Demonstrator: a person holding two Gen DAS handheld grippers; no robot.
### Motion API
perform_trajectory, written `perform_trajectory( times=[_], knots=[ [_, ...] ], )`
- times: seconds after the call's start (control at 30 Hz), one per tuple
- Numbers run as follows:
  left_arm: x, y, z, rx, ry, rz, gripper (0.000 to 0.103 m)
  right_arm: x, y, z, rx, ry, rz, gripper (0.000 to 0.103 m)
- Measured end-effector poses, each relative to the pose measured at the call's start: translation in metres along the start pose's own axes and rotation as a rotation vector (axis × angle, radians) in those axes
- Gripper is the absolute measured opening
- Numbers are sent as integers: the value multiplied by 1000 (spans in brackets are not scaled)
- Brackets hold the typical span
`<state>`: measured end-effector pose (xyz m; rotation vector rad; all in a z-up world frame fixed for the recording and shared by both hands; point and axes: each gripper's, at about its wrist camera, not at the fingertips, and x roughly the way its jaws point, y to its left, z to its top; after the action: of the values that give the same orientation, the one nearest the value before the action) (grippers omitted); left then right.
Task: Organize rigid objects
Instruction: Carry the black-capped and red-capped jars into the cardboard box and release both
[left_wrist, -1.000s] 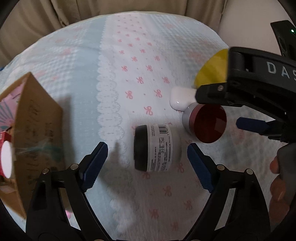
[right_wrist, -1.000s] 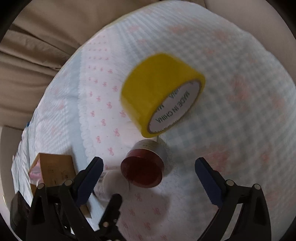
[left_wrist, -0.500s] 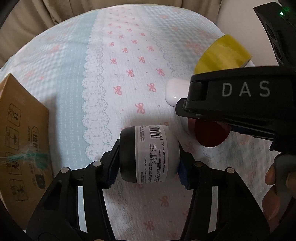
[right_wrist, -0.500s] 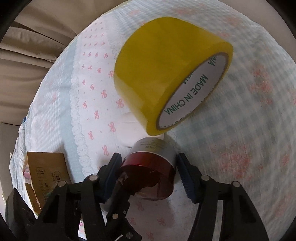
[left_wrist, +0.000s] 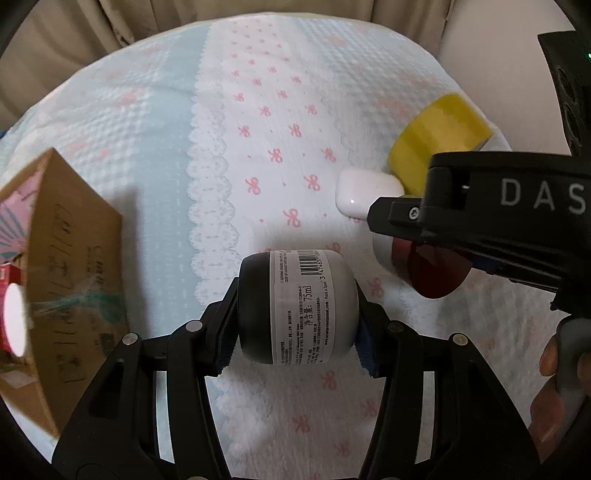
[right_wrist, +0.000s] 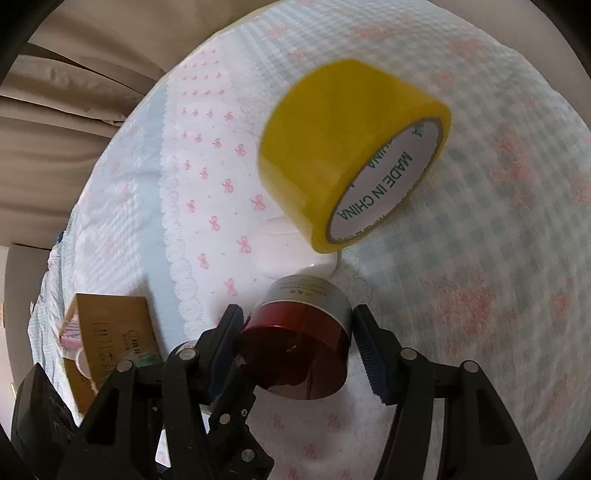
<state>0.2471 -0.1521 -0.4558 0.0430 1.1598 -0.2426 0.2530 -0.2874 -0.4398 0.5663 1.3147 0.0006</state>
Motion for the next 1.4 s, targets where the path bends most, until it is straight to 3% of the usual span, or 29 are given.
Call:
perform_trajectory(
  times=[0.2, 0.43, 0.63, 0.83, 1.13, 1.4],
  knots=[
    [-48, 0, 10, -15, -41, 2, 49, -41, 12, 1, -9, -42, 30, 56],
    [-144, 4, 23, -45, -134, 25, 49, -124, 44, -4, -76, -108, 66, 56],
    [-229, 32, 27, -113, -191, 38, 49, -194, 85, -20, -161, -154, 110, 56],
    [-290, 71, 24, -131, -254, 39, 49, -237, 134, -46, -254, -203, 148, 56],
    [-342, 158, 6, -136, -282, 17, 49, -256, 205, -90, -287, -244, 160, 56],
    [-340, 251, -10, -123, -242, 14, 49, -227, 268, -115, -267, -243, 135, 56]
  ],
)
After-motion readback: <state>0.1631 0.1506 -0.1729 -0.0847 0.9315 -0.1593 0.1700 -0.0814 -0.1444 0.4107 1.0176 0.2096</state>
